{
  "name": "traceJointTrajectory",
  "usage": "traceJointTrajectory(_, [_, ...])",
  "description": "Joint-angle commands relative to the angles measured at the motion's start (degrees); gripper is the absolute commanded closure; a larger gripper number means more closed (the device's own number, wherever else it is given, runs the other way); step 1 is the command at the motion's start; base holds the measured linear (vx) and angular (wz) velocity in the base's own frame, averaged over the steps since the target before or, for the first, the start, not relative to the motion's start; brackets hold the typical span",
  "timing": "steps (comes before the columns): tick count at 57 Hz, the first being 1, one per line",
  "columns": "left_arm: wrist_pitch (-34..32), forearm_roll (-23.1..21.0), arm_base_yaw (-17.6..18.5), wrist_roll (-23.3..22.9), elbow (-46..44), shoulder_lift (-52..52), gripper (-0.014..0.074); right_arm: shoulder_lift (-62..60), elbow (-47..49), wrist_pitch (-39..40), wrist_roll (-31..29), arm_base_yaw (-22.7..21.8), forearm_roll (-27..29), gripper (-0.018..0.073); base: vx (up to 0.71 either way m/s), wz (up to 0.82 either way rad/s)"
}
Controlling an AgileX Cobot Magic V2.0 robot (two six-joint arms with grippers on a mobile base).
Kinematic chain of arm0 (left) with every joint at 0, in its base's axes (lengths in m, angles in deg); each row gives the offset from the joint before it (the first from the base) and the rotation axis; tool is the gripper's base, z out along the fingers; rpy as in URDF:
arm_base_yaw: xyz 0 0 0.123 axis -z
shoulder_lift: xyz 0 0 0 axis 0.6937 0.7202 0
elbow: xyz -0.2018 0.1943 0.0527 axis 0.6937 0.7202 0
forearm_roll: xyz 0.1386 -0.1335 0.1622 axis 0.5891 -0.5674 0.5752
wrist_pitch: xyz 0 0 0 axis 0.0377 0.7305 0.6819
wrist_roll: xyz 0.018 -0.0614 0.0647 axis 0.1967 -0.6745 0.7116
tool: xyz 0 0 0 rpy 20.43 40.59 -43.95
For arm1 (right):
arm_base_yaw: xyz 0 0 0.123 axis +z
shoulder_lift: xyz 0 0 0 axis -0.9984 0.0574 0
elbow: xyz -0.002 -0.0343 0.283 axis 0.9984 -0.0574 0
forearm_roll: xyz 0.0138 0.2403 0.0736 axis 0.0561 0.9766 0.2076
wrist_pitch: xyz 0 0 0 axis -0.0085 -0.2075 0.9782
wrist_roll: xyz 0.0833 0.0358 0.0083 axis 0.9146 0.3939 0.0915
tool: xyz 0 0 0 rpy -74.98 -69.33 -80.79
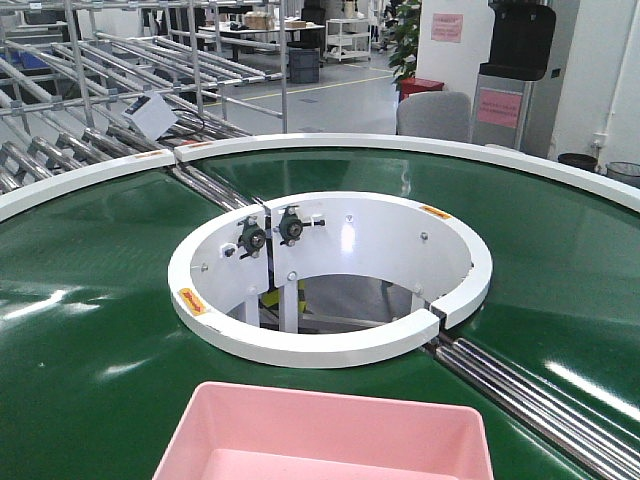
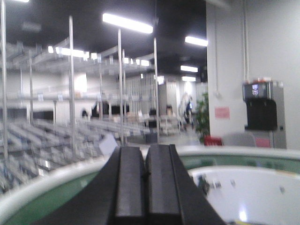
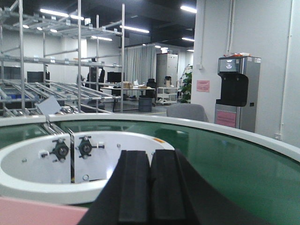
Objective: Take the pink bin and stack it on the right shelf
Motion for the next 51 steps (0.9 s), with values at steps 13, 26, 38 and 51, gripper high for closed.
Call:
traceJointTrajectory(13, [12.8, -0.1, 0.4, 6.0, -17.1, 16.3, 0.0601, 15.2, 13.3, -4.0, -0.1, 0.1, 0.0, 0.0567, 0.00, 0.00])
traceJointTrajectory(26, [12.9, -0.3, 0.4, 5.8, -17.0, 25.6, 0.0552, 25.8, 13.1, -3.3, 0.0, 0.1, 0.0, 0.0510, 0.00, 0.00])
traceJointTrajectory(38, [15.4, -0.3, 0.4, 5.8, -17.0, 32.2, 0.0292, 31.4, 13.1, -2.7, 0.1, 0.1, 0.0, 0.0289, 0.00, 0.00])
traceJointTrajectory(51, [13.4, -2.1, 0.4, 5.4, -17.8, 38.8, 0.0098, 35.8, 13.5, -4.1, 2.3, 0.1, 4.9, 0.0108, 0.00, 0.00])
